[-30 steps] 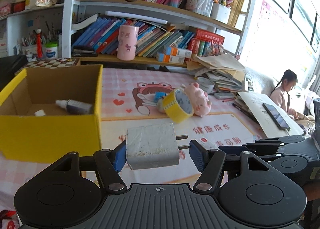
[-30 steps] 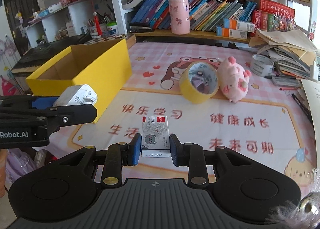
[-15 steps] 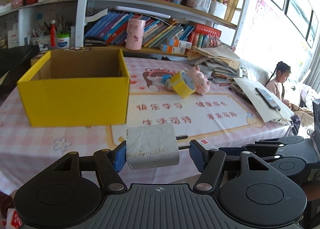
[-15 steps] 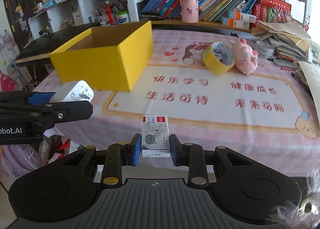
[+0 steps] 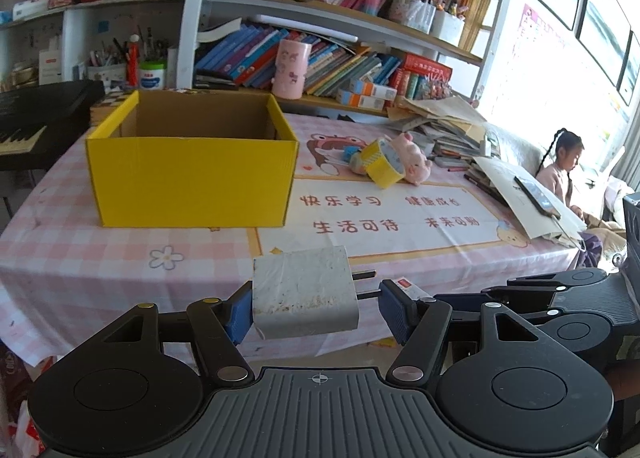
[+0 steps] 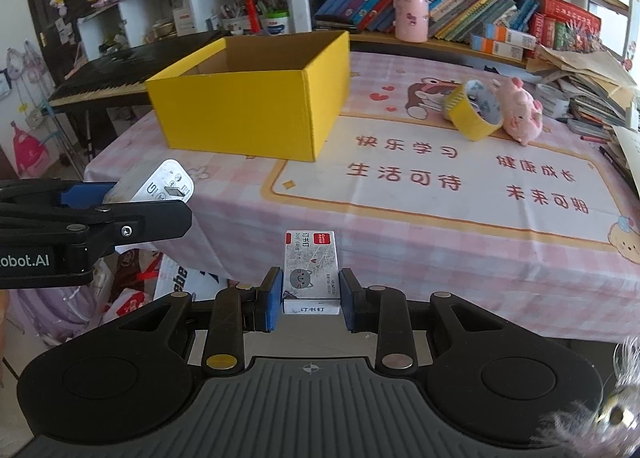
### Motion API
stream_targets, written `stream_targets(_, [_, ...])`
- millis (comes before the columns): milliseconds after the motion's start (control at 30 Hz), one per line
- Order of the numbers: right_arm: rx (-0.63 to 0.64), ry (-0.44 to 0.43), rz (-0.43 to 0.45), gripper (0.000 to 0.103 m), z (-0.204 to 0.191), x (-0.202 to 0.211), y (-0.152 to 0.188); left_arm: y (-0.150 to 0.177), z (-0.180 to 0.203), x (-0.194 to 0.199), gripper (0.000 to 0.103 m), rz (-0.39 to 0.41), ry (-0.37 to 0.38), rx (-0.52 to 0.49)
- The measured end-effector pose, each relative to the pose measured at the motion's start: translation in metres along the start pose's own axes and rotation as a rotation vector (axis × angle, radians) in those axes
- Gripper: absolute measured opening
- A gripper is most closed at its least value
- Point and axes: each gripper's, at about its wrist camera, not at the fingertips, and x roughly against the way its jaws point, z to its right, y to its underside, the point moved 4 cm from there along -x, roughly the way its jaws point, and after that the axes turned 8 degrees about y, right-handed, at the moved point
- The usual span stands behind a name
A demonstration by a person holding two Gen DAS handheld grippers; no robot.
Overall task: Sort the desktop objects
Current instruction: 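Carry the charger in the left tool and the small box in the right tool toward the yellow box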
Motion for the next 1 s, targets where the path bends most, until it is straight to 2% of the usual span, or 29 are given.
stream_targets(500, [0.077,-0.070,-0.001,0.027,-0.040,-0.005,-0.006,0.009,-0.027,0.028,0.065,0.026,-0.067,0.048])
stream_targets(1000, [0.130,-0.124,-0.017,0.027,-0.055,-0.013,-0.012,0.009,-0.041,0.033,0.065,0.041,-0.100,0.095])
